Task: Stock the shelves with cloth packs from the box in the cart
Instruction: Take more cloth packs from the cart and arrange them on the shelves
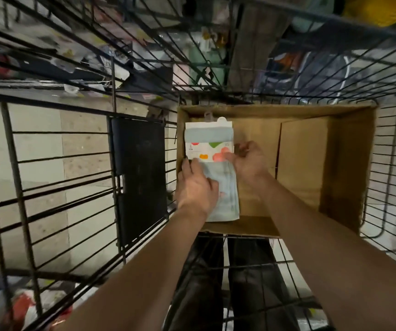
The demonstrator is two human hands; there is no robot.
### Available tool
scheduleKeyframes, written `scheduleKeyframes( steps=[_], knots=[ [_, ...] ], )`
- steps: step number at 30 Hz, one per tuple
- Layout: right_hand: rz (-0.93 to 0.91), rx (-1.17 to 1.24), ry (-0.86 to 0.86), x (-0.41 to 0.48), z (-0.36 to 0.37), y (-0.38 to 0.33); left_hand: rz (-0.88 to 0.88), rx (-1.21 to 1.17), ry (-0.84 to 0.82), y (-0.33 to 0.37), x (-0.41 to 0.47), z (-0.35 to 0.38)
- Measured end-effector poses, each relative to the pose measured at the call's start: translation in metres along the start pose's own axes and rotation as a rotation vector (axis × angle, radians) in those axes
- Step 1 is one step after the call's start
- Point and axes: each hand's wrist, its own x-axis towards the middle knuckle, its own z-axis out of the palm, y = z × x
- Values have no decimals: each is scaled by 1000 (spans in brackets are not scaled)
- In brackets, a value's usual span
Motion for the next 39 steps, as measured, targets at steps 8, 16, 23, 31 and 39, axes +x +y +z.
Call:
scheduleKeyframes(
  steps=[8,16,23,31,39],
  knots=[
    [-33,20,-100,10,12,-10,-89,-320,70,2,13,2],
    [-72,190,18,6,-30,14,-93,-349,91,13,23,2],
    [-85,273,20,6,-66,41,-136,-349,112,36,38,18],
    [-72,306,50,8,-76,52,-203,-171,175,37,53,21],
    [-49,351,117,-25,-94,45,-110,-395,86,41,25,0]
  ],
)
